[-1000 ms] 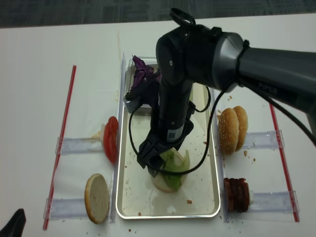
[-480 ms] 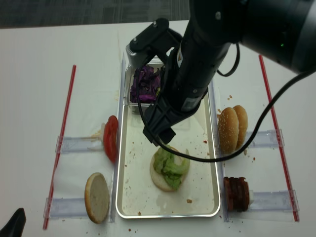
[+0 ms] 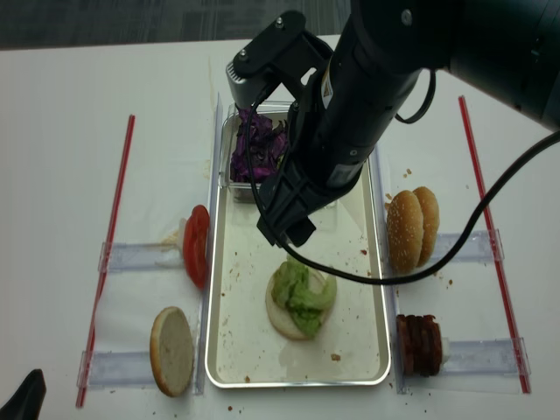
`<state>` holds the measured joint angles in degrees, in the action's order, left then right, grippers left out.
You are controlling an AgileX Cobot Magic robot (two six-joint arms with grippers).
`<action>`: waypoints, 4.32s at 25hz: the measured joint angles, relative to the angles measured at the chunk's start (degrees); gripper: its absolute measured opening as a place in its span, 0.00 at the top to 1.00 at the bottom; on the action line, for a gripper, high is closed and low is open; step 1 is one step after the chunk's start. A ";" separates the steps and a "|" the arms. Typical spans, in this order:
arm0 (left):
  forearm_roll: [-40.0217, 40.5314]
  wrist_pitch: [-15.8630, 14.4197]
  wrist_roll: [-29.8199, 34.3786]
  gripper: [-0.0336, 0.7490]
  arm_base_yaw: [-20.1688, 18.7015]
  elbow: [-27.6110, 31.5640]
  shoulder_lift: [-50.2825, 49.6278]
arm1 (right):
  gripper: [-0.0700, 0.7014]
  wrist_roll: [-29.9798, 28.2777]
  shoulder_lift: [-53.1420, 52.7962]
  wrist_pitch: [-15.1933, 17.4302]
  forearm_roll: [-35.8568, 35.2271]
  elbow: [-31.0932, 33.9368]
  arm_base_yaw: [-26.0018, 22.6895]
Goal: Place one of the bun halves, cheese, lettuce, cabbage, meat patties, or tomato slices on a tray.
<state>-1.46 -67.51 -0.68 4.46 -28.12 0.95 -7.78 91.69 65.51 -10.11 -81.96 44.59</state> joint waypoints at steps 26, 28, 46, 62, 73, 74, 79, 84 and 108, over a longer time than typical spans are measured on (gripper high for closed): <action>0.00 0.00 0.00 0.26 0.00 0.00 0.00 | 0.11 4.00 0.95 -0.55 4.22 0.00 -36.94; 0.00 0.00 0.00 0.26 0.00 0.00 0.00 | 0.11 4.00 1.31 -0.26 4.45 0.00 -41.30; 0.00 0.00 0.00 0.26 0.00 0.00 0.00 | 0.11 2.93 1.78 1.26 3.01 0.00 -47.78; 0.00 0.00 0.00 0.26 0.00 0.00 0.00 | 0.12 2.35 -10.49 1.70 2.33 18.79 -47.78; 0.00 0.00 0.00 0.26 0.00 0.00 0.00 | 0.12 1.81 -31.64 -5.13 4.39 46.63 -47.78; 0.00 0.00 0.00 0.26 0.00 0.00 0.00 | 0.12 1.81 -32.97 -5.13 4.39 47.76 -47.78; 0.00 0.00 0.00 0.26 0.00 0.00 0.00 | 0.12 1.58 -41.49 -5.22 5.19 52.20 -47.78; 0.00 0.00 0.00 0.26 0.00 0.00 0.00 | 0.12 1.58 -49.63 -4.58 6.28 53.49 -47.78; 0.00 0.00 0.00 0.26 0.00 0.00 0.00 | 0.12 2.39 -87.68 -1.92 6.63 54.15 -47.78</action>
<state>-1.46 -67.51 -0.68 4.46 -28.12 0.95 -5.39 4.01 63.59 -3.49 -27.81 -3.20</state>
